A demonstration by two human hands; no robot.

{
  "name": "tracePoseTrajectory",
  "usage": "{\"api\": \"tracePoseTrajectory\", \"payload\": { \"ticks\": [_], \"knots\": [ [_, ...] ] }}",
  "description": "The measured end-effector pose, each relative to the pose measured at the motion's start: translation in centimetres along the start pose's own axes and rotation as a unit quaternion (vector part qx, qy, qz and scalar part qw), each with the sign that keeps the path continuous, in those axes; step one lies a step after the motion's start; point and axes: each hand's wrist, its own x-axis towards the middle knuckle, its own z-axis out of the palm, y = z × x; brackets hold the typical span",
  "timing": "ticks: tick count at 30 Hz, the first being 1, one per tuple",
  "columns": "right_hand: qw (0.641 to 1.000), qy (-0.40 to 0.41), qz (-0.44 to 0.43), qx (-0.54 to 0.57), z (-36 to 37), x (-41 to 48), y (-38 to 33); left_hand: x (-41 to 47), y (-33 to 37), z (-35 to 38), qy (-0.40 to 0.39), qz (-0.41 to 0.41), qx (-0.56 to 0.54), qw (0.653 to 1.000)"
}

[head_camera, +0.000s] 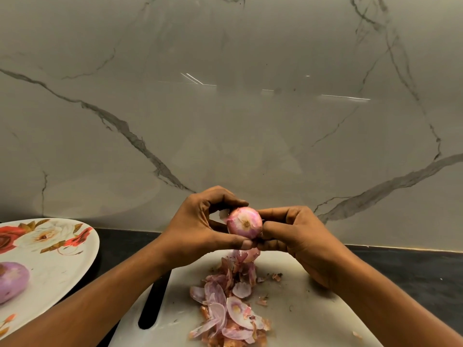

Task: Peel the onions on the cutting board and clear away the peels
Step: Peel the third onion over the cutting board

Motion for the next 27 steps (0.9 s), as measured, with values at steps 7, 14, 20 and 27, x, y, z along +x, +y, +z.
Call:
{"api": "tracePoseTrajectory", "payload": {
  "ticks": [7,14,20,27],
  "knots": [
    [0.999,-0.001,0.026,0.034,-0.18,0.20,-0.24,0.07,-0.04,-0.30,-0.001,0.001,0.008,1.000],
    [0.999,0.016,0.016,-0.024,0.03,0.11,0.11,-0.10,-0.19,0.05,-0.010,-0.004,0.022,1.000],
    [0.998,0.034,-0.013,-0.050,0.22,-0.10,0.03,-0.03,-0.15,-0.12,0.013,-0.023,0.017,0.999],
    [1.000,0.018,0.005,-0.019,-0.04,0.23,-0.25,0.01,-0.27,-0.20,0.016,-0.039,0.007,0.999]
  ]
}}
